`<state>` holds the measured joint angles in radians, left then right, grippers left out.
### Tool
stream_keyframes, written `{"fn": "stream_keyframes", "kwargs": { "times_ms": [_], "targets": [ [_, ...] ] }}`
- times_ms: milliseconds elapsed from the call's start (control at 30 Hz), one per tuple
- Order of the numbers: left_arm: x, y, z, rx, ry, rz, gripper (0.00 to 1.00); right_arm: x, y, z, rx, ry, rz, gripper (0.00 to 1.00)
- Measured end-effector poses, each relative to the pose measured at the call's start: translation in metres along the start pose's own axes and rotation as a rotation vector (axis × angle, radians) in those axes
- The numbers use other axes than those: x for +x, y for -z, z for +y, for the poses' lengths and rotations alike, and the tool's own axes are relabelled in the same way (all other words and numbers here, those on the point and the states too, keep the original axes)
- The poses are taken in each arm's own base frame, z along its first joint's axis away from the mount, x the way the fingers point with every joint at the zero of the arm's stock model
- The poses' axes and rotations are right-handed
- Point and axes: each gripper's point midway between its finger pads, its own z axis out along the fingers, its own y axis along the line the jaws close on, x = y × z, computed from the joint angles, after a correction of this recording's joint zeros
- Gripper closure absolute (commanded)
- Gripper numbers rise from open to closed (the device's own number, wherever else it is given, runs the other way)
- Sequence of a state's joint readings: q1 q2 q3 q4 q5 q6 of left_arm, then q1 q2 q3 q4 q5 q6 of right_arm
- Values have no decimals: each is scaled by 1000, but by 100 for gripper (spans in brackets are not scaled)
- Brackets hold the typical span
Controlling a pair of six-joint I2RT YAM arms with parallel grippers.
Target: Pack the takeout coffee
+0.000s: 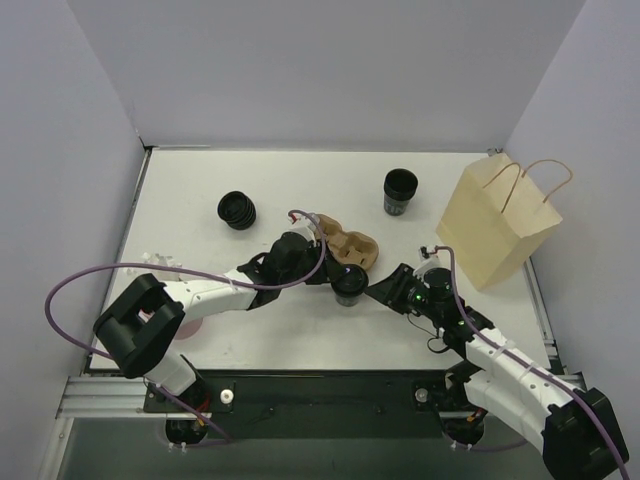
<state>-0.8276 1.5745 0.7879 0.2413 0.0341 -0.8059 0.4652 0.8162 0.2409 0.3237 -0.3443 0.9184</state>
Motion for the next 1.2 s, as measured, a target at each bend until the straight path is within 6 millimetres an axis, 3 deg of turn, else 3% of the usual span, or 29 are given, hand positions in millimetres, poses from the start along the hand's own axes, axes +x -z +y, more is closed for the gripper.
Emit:
{"fn": "stream_keyframes", "kwargs": {
  "times_ms": [333,667,867,1067,1200],
  "targets": [
    [0,0,-1,5,1,-7,53,-2,-8,3,-4,-5,13,72],
    [-2,-2,1,1,11,-29,53,-7,-14,6,-16,-6,-5,87],
    [-2,-8,0,10,24,-46,53,-3,-15,-3,-27,-42,-83,93],
    [-3,-16,-4,21,37,-74,53,-2,-13,-5,-16,-91,-168,92],
    [-1,-19,-9,34,45,-86,53,-2,-10,-8,10,-103,-202,87]
  ]
}}
